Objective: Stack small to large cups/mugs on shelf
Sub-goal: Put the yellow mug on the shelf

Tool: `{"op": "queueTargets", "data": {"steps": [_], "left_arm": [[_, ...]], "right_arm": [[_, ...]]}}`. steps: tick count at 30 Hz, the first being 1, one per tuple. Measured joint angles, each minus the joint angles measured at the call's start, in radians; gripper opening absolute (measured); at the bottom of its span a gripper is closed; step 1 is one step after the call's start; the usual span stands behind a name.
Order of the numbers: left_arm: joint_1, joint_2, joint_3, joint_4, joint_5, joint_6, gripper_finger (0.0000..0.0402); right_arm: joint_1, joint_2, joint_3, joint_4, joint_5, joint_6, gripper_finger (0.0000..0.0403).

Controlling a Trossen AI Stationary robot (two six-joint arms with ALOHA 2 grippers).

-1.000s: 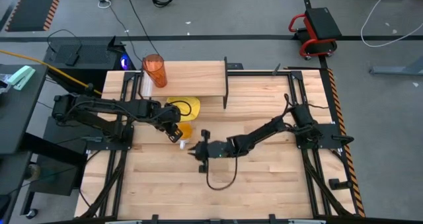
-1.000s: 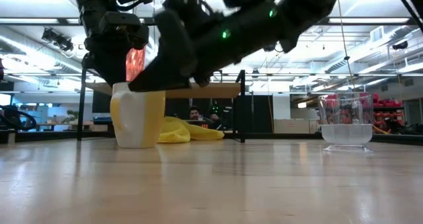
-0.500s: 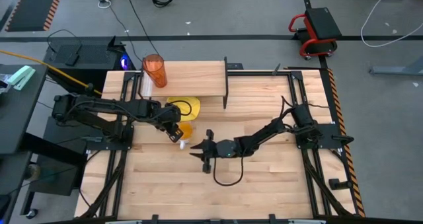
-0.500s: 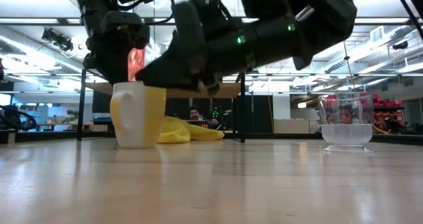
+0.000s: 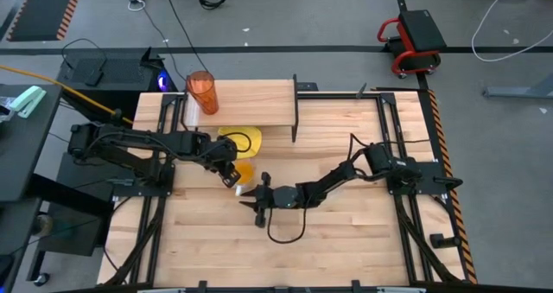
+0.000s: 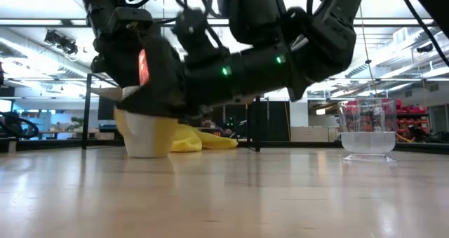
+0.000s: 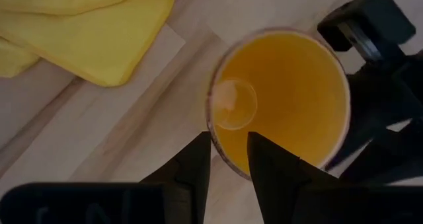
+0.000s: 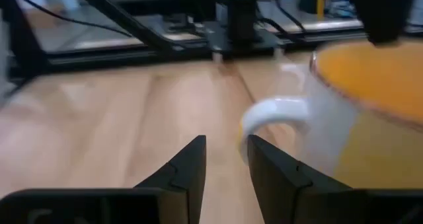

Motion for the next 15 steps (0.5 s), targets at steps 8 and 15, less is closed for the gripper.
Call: {"op": "queueTargets", "data": {"steps": [8, 15], "left_arm": [[0.0, 0.0, 0.0, 0.004, 0.004, 0.0, 0.0108], [0.0, 0.0, 0.0, 0.005, 0.004, -0.008, 0.0107]], "right_arm": [[-0.014, 0.002, 0.002, -0.035, 0.049, 0.027, 0.0119], [-0.013, 0.002, 0.003, 0.011, 0.045, 0.024, 0.0119]]}}
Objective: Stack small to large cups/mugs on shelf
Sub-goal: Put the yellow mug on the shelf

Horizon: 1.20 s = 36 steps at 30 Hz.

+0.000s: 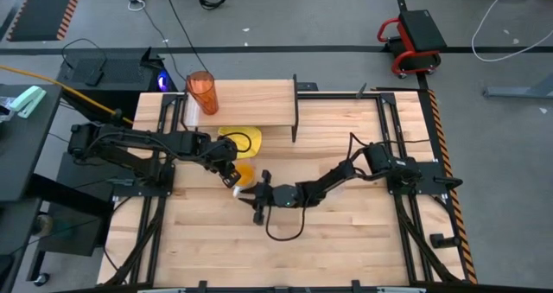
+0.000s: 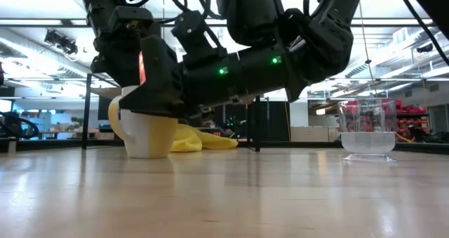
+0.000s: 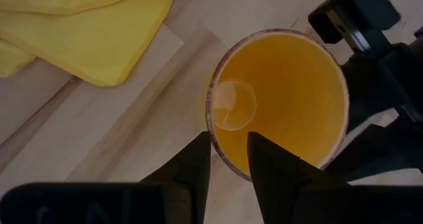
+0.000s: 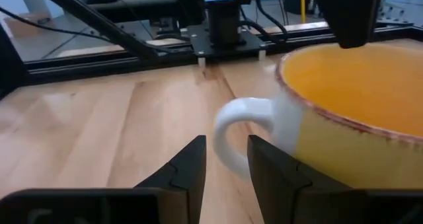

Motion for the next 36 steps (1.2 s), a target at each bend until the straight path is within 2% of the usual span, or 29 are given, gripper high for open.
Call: {"op": "queueTargets", "data": {"steps": [24, 36], "left_arm": [[-0.018, 0.0, 0.0, -0.005, 0.03, -0.027, 0.0107], [-0.018, 0.0, 0.0, -0.004, 0.029, -0.04, 0.0107]], "right_arm": [[0.002, -0.002, 0.001, -0.123, 0.106, -0.023, 0.0119], [0.015, -0.003, 0.0, -0.036, 0.088, -0.027, 0.0119]]}}
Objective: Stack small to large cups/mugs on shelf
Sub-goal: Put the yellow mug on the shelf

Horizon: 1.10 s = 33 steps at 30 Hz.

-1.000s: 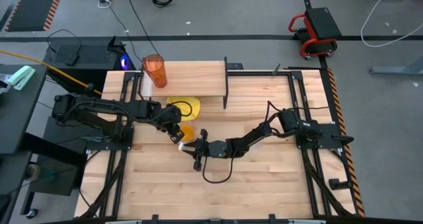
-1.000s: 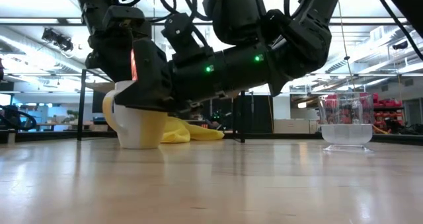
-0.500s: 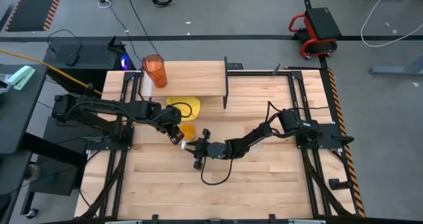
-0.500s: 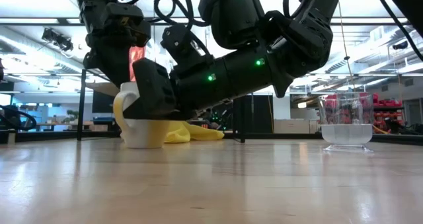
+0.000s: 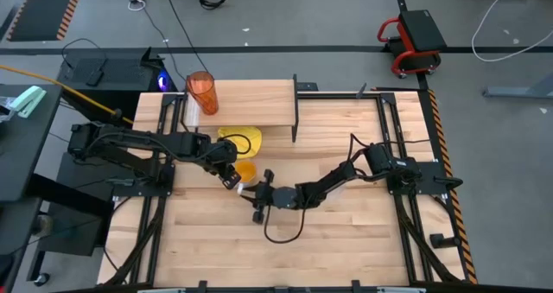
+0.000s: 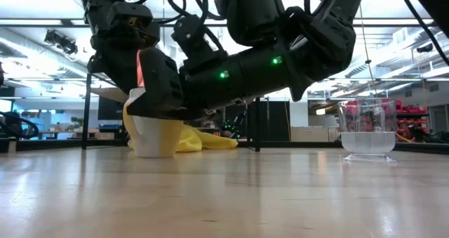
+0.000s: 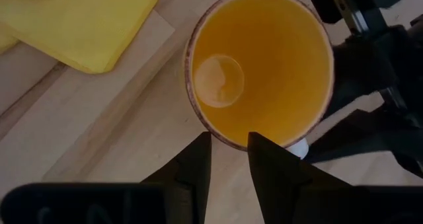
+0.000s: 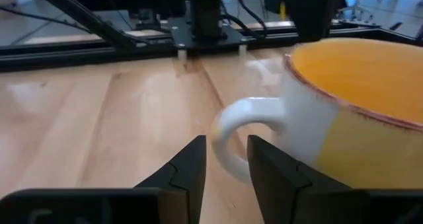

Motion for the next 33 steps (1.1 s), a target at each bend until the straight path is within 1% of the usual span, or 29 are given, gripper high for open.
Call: {"op": "queueTargets", "data": {"steps": [7, 10, 14, 22, 28, 33], "left_arm": [[0.0, 0.0, 0.0, 0.001, -0.004, 0.0, 0.0101], [0.0, 0.0, 0.0, 0.003, -0.003, 0.001, 0.0099], [0.0, 0.0, 0.0, 0.004, -0.005, 0.001, 0.0099], [0.001, 0.0, 0.0, 0.013, -0.003, 0.003, 0.0094], [0.001, 0.0, 0.0, 0.011, -0.002, 0.003, 0.0091], [0.001, 0.0, 0.0, 0.011, -0.001, 0.003, 0.009]], "right_arm": [[-0.019, 0.0, 0.0, 0.034, -0.047, 0.016, 0.0112], [-0.02, 0.0, 0.001, 0.036, -0.047, 0.025, 0.0107], [-0.026, 0.0, 0.02, 0.023, -0.068, 0.033, 0.0102], [-0.03, 0.0, 0.06, -0.021, -0.069, 0.039, 0.0092], [-0.038, -0.001, 0.06, -0.101, -0.059, 0.083, 0.0069], [-0.04, -0.001, 0.06, -0.148, -0.04, 0.082, 0.0042]]}}
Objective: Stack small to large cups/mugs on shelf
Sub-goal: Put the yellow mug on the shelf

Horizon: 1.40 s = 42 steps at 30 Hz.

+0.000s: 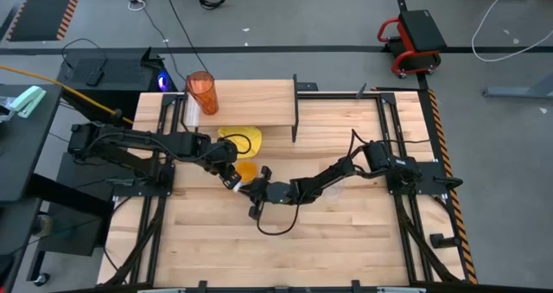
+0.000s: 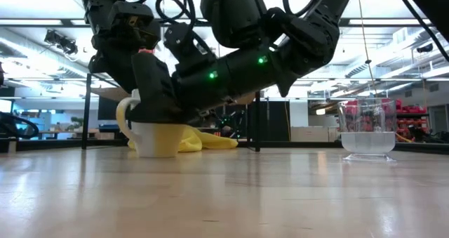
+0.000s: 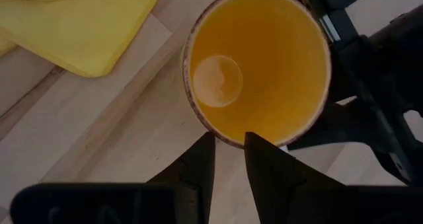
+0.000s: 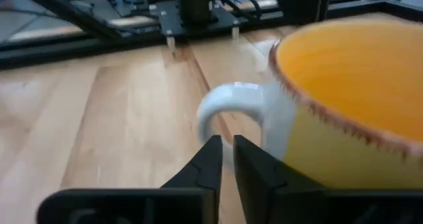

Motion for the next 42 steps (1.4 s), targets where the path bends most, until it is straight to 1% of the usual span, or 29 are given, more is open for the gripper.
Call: {"op": "queueTargets", "data": {"steps": [5, 9, 12, 17, 21, 25, 29, 34, 38, 42], "left_arm": [[0.0, 0.0, 0.0, -0.001, 0.005, 0.0, 0.0089], [0.0, 0.0, 0.0, -0.001, 0.013, 0.0, 0.0085], [0.0, 0.0, 0.0, -0.002, 0.014, 0.0, 0.0086], [-0.001, 0.0, 0.0, -0.001, 0.038, -0.001, 0.0085], [-0.001, 0.0, 0.0, -0.001, 0.038, -0.001, 0.0083], [-0.001, 0.0, 0.0, -0.001, 0.038, 0.024, 0.0086], [0.0, 0.0, 0.0, -0.018, 0.035, 0.05, 0.0085], [0.0, 0.0, 0.0, -0.063, 0.017, 0.053, 0.0083], [0.0, 0.0, 0.0, -0.173, -0.042, 0.045, 0.0089], [0.0, 0.0, 0.0, -0.278, -0.116, 0.004, 0.0091]], "right_arm": [[0.0, 0.0, 0.0, -0.055, 0.019, -0.002, 0.0022], [0.004, 0.0, 0.0, -0.106, 0.102, -0.002, 0.0013], [0.004, 0.0, 0.0, -0.113, 0.136, -0.007, 0.0008], [0.003, 0.0, 0.0, -0.114, 0.204, -0.029, 0.0008], [0.001, 0.0, 0.0, -0.158, 0.263, -0.029, 0.0009], [0.006, 0.0, 0.0, -0.2, 0.268, -0.029, 0.0009], [0.039, -0.018, -0.002, -0.244, 0.266, -0.029, 0.0012], [0.086, -0.13, -0.002, -0.394, 0.265, -0.042, 0.0012], [0.11, -0.244, -0.002, -0.508, 0.254, -0.078, 0.0012], [0.096, -0.375, -0.002, -0.637, 0.221, -0.086, 0.0013]]}}
